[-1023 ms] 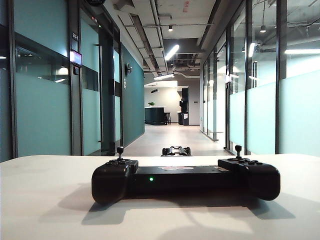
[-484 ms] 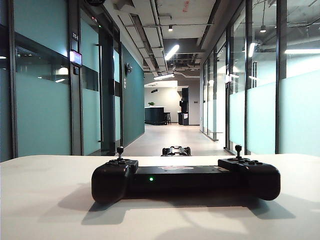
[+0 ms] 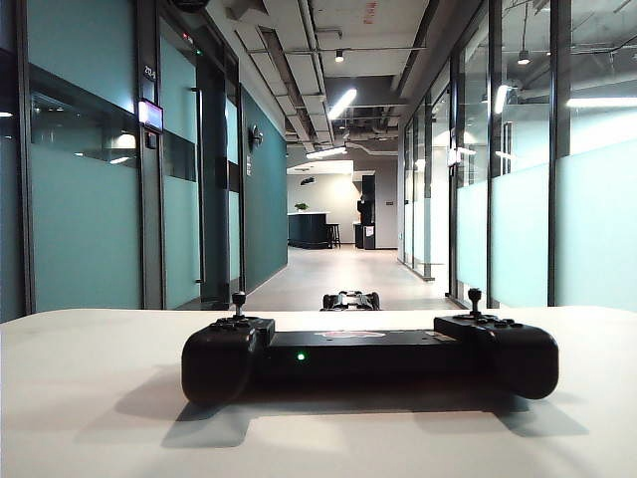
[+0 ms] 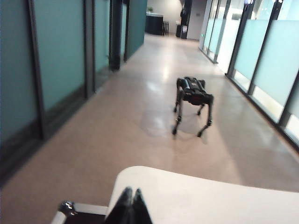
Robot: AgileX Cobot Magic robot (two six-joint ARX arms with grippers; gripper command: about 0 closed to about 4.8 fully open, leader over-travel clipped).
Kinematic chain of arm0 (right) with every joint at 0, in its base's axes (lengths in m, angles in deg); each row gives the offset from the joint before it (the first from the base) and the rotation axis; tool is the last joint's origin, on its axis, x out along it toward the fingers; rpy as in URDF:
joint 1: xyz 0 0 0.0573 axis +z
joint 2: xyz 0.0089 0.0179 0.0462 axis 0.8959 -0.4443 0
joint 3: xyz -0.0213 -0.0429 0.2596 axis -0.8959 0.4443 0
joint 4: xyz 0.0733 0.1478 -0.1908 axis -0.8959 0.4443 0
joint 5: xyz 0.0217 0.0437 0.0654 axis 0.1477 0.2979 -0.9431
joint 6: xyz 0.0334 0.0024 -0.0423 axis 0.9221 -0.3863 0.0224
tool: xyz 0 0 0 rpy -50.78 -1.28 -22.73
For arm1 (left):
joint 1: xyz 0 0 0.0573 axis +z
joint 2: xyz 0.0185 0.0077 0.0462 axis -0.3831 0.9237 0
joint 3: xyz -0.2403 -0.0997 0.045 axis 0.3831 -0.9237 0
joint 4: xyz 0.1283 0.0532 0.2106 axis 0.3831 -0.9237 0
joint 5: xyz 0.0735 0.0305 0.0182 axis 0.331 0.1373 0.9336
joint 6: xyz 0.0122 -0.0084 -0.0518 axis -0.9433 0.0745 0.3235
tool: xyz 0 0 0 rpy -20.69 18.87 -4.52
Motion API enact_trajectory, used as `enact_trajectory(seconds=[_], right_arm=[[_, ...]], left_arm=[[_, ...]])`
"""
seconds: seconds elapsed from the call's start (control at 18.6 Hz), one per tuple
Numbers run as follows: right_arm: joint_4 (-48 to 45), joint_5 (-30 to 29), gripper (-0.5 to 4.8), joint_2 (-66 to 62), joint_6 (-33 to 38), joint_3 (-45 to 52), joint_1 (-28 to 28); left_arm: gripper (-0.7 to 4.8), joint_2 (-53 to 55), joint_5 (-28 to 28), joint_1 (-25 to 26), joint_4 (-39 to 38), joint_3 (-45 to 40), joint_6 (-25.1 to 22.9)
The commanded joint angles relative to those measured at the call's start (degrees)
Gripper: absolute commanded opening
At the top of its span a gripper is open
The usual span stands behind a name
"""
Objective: Push the left joystick on the remote control sitting on the white table forward to make the robot dog walk in a straight line until it approaches the door.
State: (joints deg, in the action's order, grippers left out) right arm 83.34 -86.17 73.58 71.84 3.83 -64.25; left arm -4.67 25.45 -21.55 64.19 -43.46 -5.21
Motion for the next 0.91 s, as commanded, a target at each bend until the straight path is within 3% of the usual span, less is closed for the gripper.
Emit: enact_trajectory(seconds=[0.05, 0.32, 0.54, 0.75, 0.91], right_arm=[[3.1, -0.3, -0.06, -6.2, 0.1, -7.1, 0.1], [8.8, -4.4, -0.06, -17.6, 0.1, -17.6, 0.2], [17.0, -3.7, -0.06, -24.0, 4.7, -24.2, 1.9], [22.6, 0.2, -0.06, -28.6, 5.7, -27.3, 9.7], [25.5, 1.8, -0.06, -32.3, 7.8, -28.9, 17.3]], left_arm=[[-0.05, 6.2, -3.0, -0.1, 0.1, 4.9, 1.4], [-0.05, 16.8, -5.8, -1.6, -0.3, 14.4, 1.4], [-0.05, 24.7, -5.7, -9.0, -4.5, 21.3, 1.4], [-0.05, 33.0, -5.1, -18.1, -8.5, 27.4, 1.4], [-0.05, 39.7, -5.7, -21.4, -15.6, 33.4, 0.9]])
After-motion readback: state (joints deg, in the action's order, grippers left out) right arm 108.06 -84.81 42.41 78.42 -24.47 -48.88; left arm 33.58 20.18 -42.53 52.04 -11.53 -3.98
